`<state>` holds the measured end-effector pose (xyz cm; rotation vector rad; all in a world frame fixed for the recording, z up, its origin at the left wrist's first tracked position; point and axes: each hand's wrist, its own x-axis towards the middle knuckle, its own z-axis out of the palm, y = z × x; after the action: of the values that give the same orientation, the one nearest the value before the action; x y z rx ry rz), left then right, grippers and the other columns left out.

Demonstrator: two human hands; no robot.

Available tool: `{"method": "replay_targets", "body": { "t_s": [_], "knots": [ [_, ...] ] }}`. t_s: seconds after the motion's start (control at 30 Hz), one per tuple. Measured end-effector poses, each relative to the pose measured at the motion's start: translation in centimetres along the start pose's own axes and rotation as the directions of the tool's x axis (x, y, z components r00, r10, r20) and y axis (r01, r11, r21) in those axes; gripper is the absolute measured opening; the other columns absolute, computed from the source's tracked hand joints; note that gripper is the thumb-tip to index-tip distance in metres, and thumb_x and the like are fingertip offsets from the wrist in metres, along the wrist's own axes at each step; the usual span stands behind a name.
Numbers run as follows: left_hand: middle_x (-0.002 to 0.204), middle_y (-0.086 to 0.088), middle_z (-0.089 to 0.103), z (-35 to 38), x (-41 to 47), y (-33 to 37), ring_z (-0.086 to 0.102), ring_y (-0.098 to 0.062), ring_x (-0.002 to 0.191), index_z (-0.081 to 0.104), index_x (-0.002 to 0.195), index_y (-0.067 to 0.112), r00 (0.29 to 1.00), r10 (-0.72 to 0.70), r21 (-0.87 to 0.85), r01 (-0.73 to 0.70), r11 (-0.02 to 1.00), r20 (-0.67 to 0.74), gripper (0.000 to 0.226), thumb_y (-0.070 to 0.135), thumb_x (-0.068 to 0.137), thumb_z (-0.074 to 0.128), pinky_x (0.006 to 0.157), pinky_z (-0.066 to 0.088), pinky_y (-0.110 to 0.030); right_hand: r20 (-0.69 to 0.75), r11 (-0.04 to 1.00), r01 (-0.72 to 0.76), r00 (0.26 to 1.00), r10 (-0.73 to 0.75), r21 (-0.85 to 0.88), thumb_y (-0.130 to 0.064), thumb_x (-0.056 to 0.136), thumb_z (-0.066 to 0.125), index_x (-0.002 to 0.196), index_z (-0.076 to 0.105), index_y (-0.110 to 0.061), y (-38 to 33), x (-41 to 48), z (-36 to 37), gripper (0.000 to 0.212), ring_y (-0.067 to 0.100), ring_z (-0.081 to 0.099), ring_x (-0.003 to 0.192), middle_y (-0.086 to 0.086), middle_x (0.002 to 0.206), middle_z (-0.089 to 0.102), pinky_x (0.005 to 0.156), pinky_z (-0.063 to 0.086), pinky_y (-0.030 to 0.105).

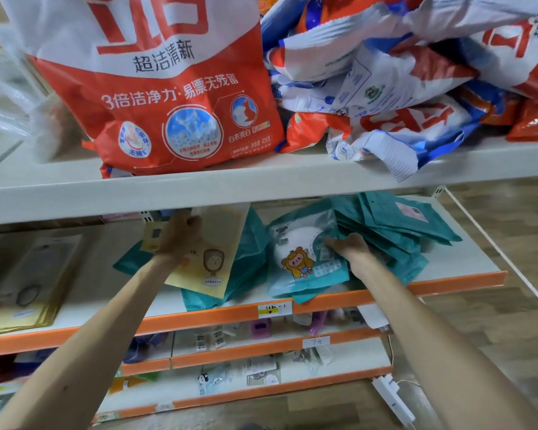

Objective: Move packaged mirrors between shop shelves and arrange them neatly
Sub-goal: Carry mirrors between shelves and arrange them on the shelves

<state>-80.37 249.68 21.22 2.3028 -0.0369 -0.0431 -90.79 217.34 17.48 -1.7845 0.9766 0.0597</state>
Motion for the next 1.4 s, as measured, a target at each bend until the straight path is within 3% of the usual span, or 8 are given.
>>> {"method": "replay_targets", "body": {
  "t_s": [0.1, 0.2, 0.43, 0.6, 0.73, 1.03, 1.2, 1.4],
  "knots": [
    [0.07, -0.009, 0.055, 1.2, 0.2, -2.3, 0.056, -0.027, 0.065, 0.054, 0.079, 0.009, 0.995, -0.103, 0.064, 0.101, 0.993, 0.017, 0.023, 0.019, 0.098, 0.046, 0.051, 0.039, -0.026, -0.018, 0.998, 0.03, 0.999, -0.031, -0.046, -0.035, 0.082, 0.075, 0.097, 0.065, -0.002, 0.2, 0.5, 0.8, 0.037, 0.023, 0.065, 0.074, 0.016, 0.091, 0.071, 0.059, 0.049, 0.03],
    [0.082, -0.02, 0.063, 2.2, 0.4, -4.1, 0.064, -0.037, 0.08, 0.061, 0.085, -0.002, 0.994, -0.108, 0.104, 0.104, 0.989, 0.035, 0.025, 0.023, 0.092, 0.057, 0.063, 0.048, -0.037, -0.048, 0.995, 0.054, 0.997, -0.058, -0.088, -0.035, 0.083, 0.074, 0.089, 0.064, -0.005, 0.8, 0.9, 1.3, 0.033, 0.027, 0.068, 0.078, 0.012, 0.088, 0.07, 0.07, 0.057, 0.037],
    [0.087, -0.027, 0.069, 1.3, 0.6, -4.7, 0.068, -0.038, 0.078, 0.068, 0.087, -0.008, 0.97, -0.236, -0.21, 0.244, 0.947, 0.063, 0.023, 0.014, 0.082, 0.072, 0.07, 0.056, -0.047, -0.087, 0.99, 0.015, 0.996, -0.003, 0.138, -0.018, 0.089, 0.071, 0.092, 0.063, -0.006, 1.6, 0.7, 1.4, 0.015, 0.029, 0.068, 0.087, 0.008, 0.086, 0.067, 0.088, 0.056, 0.047],
    [0.093, -0.02, 0.07, -0.5, 0.1, -3.4, 0.068, -0.04, 0.085, 0.066, 0.098, 0.002, 0.966, -0.252, -0.31, 0.258, 0.915, 0.059, 0.025, 0.014, 0.079, 0.076, 0.075, 0.058, -0.053, -0.165, 0.993, 0.05, 0.986, -0.031, 0.109, -0.019, 0.092, 0.065, 0.096, 0.066, 0.002, 0.2, -1.9, 0.4, 0.021, 0.025, 0.066, 0.08, 0.012, 0.087, 0.069, 0.077, 0.055, 0.039],
    [0.094, -0.015, 0.07, -1.7, -1.4, -1.8, 0.066, -0.029, 0.076, 0.066, 0.099, 0.006, 0.957, -0.285, -0.357, 0.285, 0.89, 0.054, 0.023, 0.018, 0.08, 0.072, 0.067, 0.058, -0.043, -0.214, 0.987, 0.14, 0.969, -0.12, 0.08, -0.023, 0.093, 0.06, 0.095, 0.065, -0.007, -1.2, -4.5, -1.3, 0.017, 0.019, 0.057, 0.072, 0.006, 0.083, 0.064, 0.063, 0.044, 0.032],
    [0.078, -0.017, 0.068, -6.1, -8.2, -1.1, 0.061, -0.029, 0.061, 0.07, 0.09, 0.006, 0.953, -0.303, -0.526, 0.272, 0.806, 0.027, 0.019, 0.018, 0.078, 0.079, 0.049, 0.052, -0.041, -0.167, 0.965, 0.235, 0.962, -0.215, 0.115, -0.024, 0.088, 0.069, 0.092, 0.067, -0.005, -1.1, -11.5, -3.1, 0.019, 0.029, 0.064, 0.085, 0.014, 0.092, 0.068, 0.078, 0.05, 0.037],
    [0.066, -0.012, 0.062, -8.2, -15.8, -3.3, 0.058, -0.022, 0.047, 0.068, 0.079, 0.002, 0.962, -0.274, -0.47, 0.241, 0.849, -0.001, 0.019, 0.02, 0.082, 0.074, 0.044, 0.049, -0.03, -0.134, 0.961, 0.239, 0.966, -0.221, 0.139, -0.019, 0.092, 0.062, 0.08, 0.064, -0.01, 1.6, -17.1, -1.7, 0.016, 0.02, 0.051, 0.063, 0.007, 0.073, 0.059, 0.056, 0.038, 0.028],
    [0.071, -0.015, 0.065, -12.3, -23.6, -8.3, 0.059, -0.022, 0.051, 0.069, 0.08, 0.0, 0.958, -0.283, -0.473, 0.234, 0.849, -0.034, 0.014, 0.014, 0.084, 0.071, 0.045, 0.046, -0.024, -0.05, 0.948, 0.222, 0.975, -0.216, 0.229, -0.02, 0.094, 0.062, 0.087, 0.066, -0.011, 4.8, -23.5, 1.1, 0.012, 0.026, 0.066, 0.079, 0.009, 0.089, 0.071, 0.076, 0.056, 0.038]
  ]
}}
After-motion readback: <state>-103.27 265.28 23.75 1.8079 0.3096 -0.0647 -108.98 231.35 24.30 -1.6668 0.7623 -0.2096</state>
